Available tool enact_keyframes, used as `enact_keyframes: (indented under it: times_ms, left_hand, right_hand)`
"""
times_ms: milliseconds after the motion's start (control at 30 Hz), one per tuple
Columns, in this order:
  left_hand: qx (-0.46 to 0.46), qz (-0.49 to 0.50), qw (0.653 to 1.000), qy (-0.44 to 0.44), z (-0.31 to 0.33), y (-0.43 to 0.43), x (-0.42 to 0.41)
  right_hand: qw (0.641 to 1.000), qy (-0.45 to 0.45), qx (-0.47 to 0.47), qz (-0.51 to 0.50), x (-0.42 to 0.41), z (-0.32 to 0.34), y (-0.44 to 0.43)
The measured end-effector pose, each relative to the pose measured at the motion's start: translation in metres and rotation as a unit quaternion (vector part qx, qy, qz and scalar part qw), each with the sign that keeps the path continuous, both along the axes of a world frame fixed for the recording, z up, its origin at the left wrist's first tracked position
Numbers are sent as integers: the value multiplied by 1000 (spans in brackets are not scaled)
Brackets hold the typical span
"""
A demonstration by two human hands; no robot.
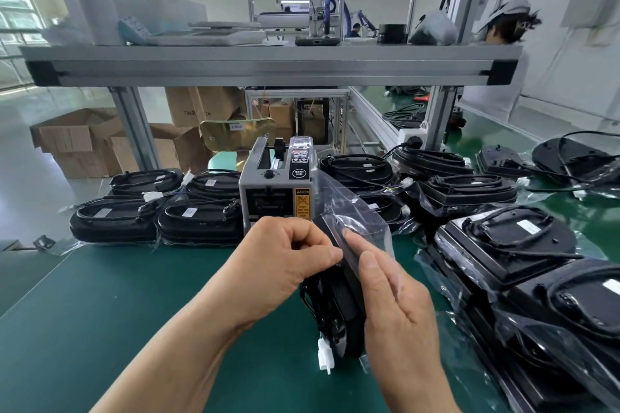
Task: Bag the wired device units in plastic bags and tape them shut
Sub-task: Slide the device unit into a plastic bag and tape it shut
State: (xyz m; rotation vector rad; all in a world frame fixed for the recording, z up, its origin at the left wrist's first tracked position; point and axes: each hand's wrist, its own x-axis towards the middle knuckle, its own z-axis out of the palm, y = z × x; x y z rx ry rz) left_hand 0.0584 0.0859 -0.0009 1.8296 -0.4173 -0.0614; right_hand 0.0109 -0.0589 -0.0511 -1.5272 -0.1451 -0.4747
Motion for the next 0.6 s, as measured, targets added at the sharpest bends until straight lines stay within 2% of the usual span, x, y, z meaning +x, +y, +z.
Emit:
enact_keyframes:
  times_ms: [600]
  left_hand:
    - [10,39,999,-28,-7,3,-1]
  right_hand:
    - [1000,-5,8,11,-2,1,5]
